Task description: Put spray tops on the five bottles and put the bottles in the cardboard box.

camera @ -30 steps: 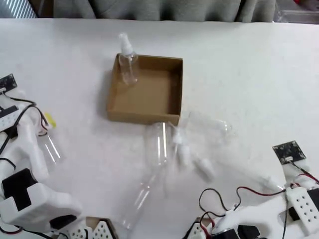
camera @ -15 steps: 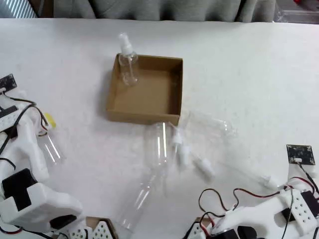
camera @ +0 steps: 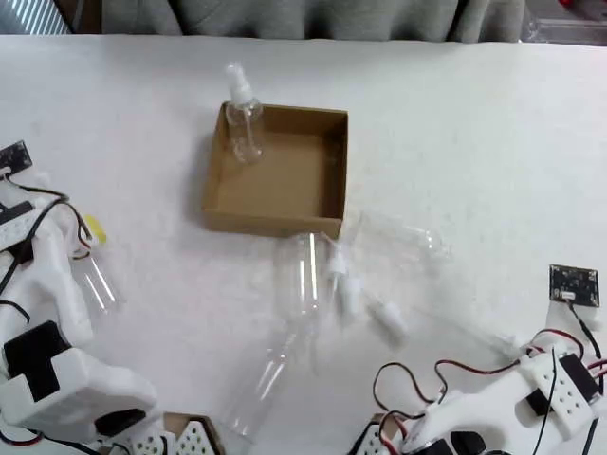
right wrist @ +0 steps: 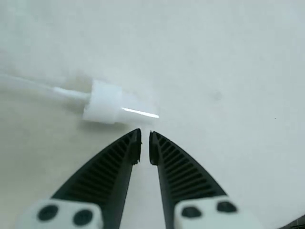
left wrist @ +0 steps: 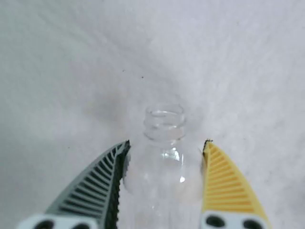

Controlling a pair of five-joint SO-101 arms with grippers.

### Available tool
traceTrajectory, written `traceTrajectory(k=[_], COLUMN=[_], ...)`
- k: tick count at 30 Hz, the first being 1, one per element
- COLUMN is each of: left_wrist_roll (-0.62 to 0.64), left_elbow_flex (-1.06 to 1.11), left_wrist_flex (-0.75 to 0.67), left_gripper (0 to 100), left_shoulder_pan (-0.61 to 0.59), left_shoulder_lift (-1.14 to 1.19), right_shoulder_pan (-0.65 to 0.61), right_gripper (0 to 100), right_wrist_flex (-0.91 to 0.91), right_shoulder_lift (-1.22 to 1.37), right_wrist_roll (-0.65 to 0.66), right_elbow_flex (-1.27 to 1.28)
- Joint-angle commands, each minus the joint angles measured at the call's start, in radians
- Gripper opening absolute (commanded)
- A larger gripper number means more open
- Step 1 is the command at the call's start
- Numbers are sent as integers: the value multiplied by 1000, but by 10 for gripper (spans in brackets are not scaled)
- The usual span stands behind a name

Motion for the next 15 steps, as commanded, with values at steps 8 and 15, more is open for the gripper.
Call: traceTrajectory(k=[8,15], left_wrist_roll=[-12,-12], left_elbow_flex=[-3,-3], left_wrist_flex=[-15,-15], left_gripper=[28,28], left_shoulder_pan=[33,33], left_shoulder_lift=[-4,-4], right_shoulder_pan=[-67,-1], right_gripper=[16,16], right_wrist_flex=[-7,-15], right_shoulder_lift=[7,134], right_wrist_roll=[-77,-81], right_elbow_flex=[0,-51])
